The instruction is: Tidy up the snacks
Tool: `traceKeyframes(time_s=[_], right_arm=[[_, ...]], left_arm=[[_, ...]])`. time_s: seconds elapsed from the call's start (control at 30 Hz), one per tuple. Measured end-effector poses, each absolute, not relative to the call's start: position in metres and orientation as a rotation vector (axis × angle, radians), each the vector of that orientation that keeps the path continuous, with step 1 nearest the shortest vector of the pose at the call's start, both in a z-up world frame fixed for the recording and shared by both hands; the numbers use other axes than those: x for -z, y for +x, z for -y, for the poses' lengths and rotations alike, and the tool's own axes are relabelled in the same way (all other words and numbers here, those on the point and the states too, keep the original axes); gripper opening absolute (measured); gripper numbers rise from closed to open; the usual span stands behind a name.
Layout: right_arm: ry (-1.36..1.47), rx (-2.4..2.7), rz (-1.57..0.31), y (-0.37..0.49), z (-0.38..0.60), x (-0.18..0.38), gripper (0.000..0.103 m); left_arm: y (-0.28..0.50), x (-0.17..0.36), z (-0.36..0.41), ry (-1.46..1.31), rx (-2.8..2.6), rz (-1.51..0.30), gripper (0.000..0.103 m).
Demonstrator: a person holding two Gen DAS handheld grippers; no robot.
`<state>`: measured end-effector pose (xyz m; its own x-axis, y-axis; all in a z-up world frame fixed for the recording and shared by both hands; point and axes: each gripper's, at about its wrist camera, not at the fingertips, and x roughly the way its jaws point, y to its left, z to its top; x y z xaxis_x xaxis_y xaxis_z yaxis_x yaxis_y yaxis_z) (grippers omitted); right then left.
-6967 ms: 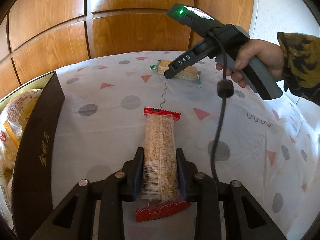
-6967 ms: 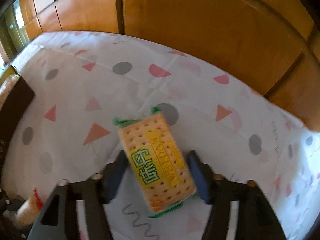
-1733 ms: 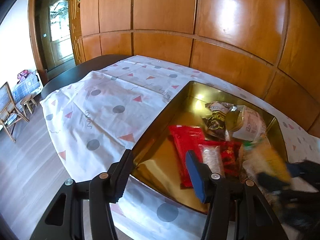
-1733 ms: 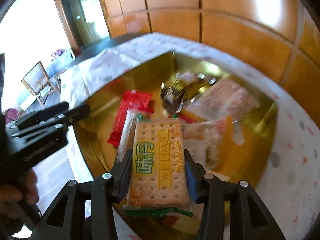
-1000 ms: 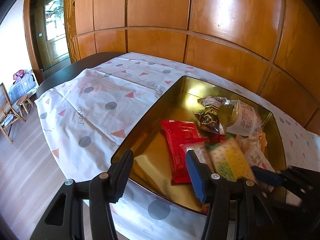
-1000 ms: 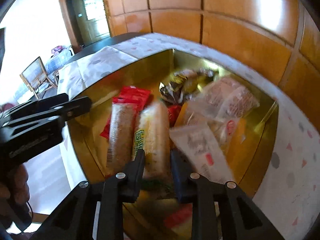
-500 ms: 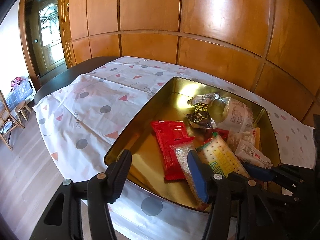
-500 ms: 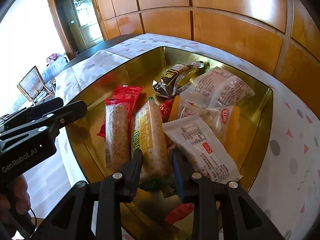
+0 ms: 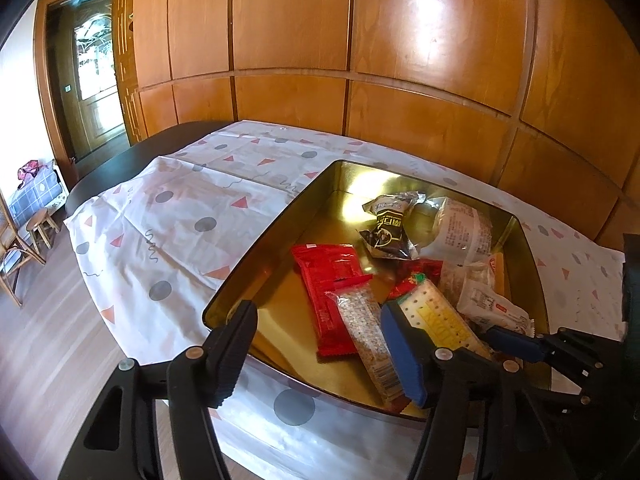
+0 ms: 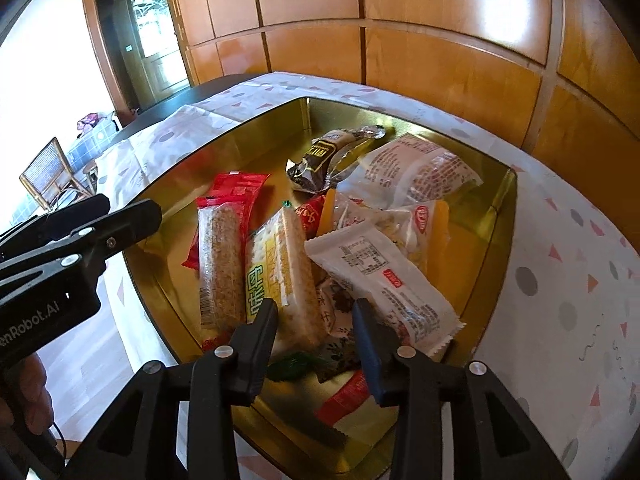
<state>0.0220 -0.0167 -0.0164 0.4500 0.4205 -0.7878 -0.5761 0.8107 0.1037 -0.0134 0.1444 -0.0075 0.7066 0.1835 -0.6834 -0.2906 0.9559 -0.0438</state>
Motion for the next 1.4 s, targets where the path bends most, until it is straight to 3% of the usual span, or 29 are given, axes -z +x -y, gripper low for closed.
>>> traceKeyframes(time_s=[0.47, 0.87, 1.4], right_arm=[[-0.288, -0.615, -0.869, 0.01, 0.01, 0.018, 0.034], [-0.131, -0.508, -0.784, -0.008, 0.047, -0.012, 0.034], [-0.071, -0.28, -0.744, -0.029, 0.097, -0.015, 0.036]], left_arm=[[-0.018, 0.007, -0.139, -0.144, -0.26, -0.733, 0.069], [-0.022, 0.002, -0.134, -0.132, -0.262, -0.71, 0.077], [-0.044, -0.004, -0.098, -0.106, -0.177, -0.656, 0.097]])
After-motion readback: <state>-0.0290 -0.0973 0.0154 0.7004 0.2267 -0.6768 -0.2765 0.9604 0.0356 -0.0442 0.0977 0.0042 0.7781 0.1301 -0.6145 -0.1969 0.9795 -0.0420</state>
